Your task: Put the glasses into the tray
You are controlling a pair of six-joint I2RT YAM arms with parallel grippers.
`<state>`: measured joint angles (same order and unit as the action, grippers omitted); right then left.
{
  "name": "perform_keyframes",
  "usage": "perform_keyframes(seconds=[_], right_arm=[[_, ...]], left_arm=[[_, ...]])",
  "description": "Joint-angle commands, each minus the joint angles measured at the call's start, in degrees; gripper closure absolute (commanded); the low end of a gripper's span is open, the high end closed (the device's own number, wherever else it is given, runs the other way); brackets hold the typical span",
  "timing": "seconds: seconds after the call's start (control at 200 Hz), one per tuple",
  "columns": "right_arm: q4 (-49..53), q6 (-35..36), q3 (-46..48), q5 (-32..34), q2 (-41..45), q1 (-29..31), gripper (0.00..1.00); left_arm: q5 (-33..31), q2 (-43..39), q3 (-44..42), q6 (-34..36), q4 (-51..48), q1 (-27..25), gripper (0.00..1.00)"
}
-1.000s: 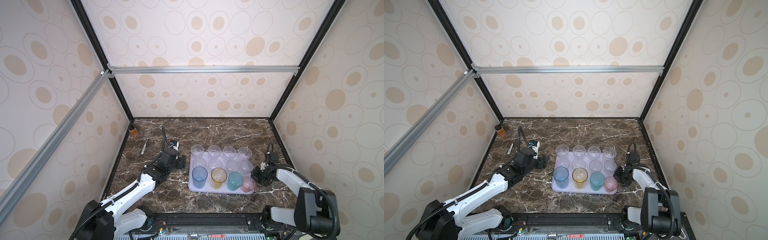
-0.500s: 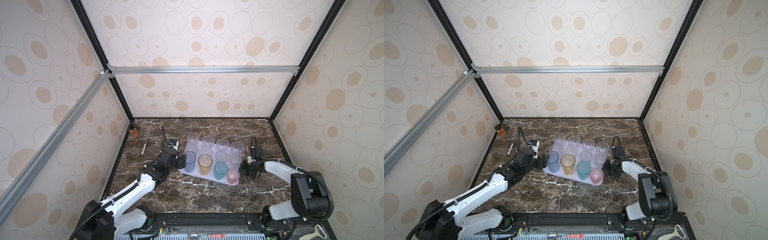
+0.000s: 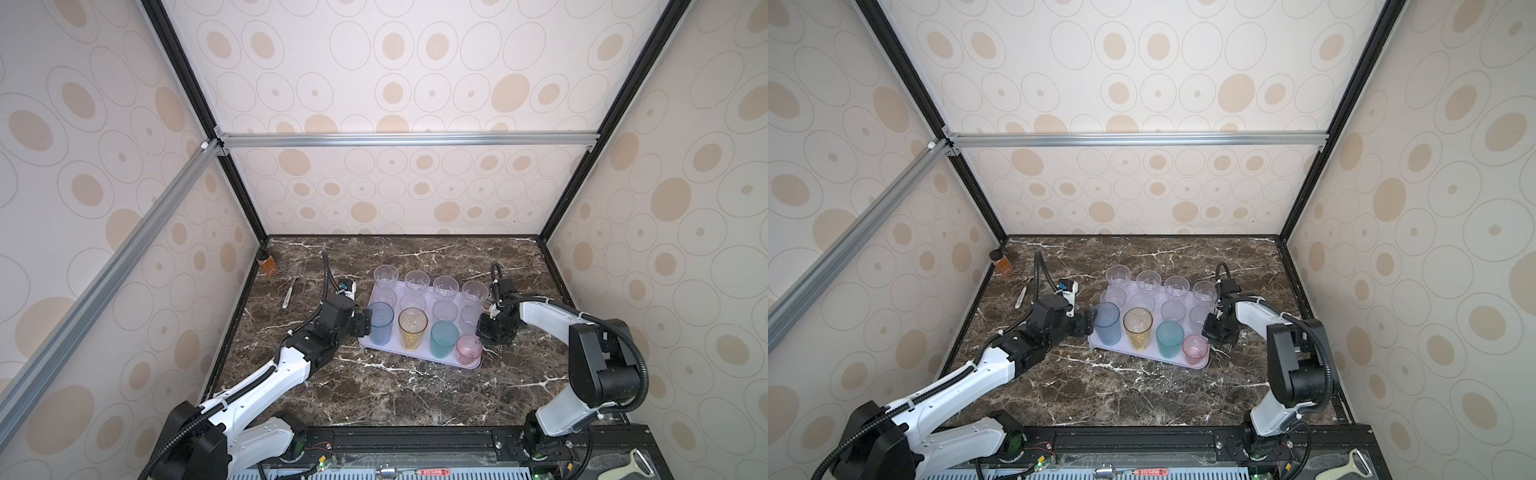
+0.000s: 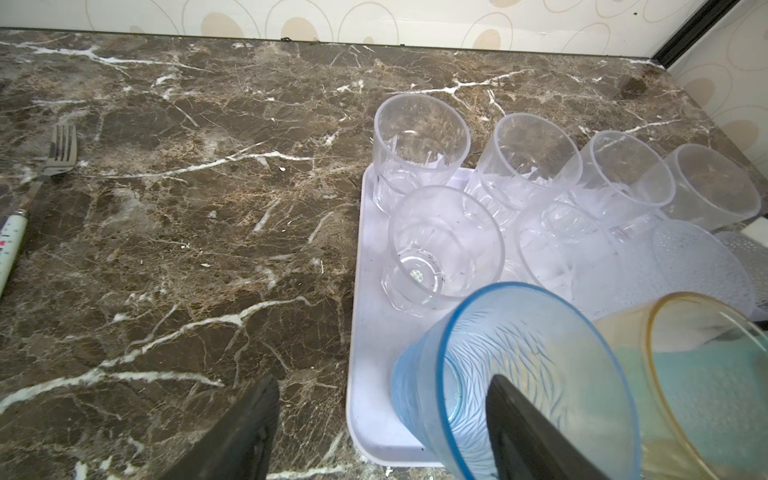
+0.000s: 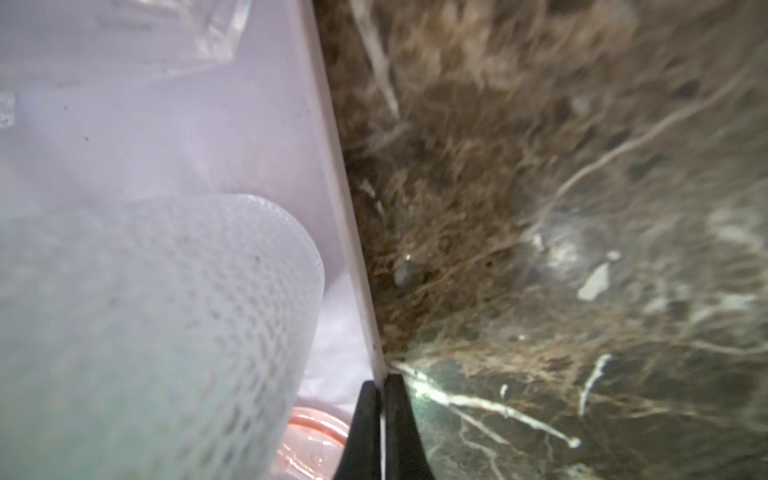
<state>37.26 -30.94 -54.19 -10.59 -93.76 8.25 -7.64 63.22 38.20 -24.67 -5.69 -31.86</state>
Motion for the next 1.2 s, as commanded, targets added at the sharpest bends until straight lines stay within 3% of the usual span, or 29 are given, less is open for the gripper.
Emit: perform_keyframes(seconds=[0.0,0.195,0.355,0.45,0.8,0.855,0.905,1.02,1.195], right_arm=[[0.6,2.1,-3.4,9.6,-2.2,-1.0,1.0],[0.7,3.7,-6.4,8.1,-4.1,-1.0,0.99],[1.9,4.7,-7.1,6.2,-3.3,-1.0,0.78],[4.1,5.7,-6.6,8.2,-0.1,-1.3,0.73],[11.5,4.8,-8.3,15.6,18.9,-4.2,0.7],[8.6,3.0,-7.0,18.5,23.0,-4.0,0.61],[2.8,2.3,-3.2,21.4,27.5,-3.4,0.47],[-18.8,5.8,9.8,28.6,36.0,-0.9,0.23],[-33.5,10.3,15.3,37.6,32.5,-0.4,0.19]], left_arm=[[-1.2,-1.2,2.8,0.1,-1.2,0.6,0.22],[-1.1,-1.1,2.7,-0.2,-1.0,0.7,0.22],[-1.4,-1.2,3.0,0.2,-1.5,0.8,0.22],[-2.9,-1.8,3.6,1.3,-2.3,1.0,0.21],[-7.5,-4.8,5.0,6.7,-0.7,4.4,0.21],[-10.5,-6.6,3.5,7.9,2.7,4.4,0.21],[-13.7,-8.8,0.5,9.7,7.8,4.3,0.2],[-20.6,-14.2,-11.4,15.0,27.7,4.4,0.21],[-37.3,-10.9,-20.2,19.1,47.4,4.4,0.21]])
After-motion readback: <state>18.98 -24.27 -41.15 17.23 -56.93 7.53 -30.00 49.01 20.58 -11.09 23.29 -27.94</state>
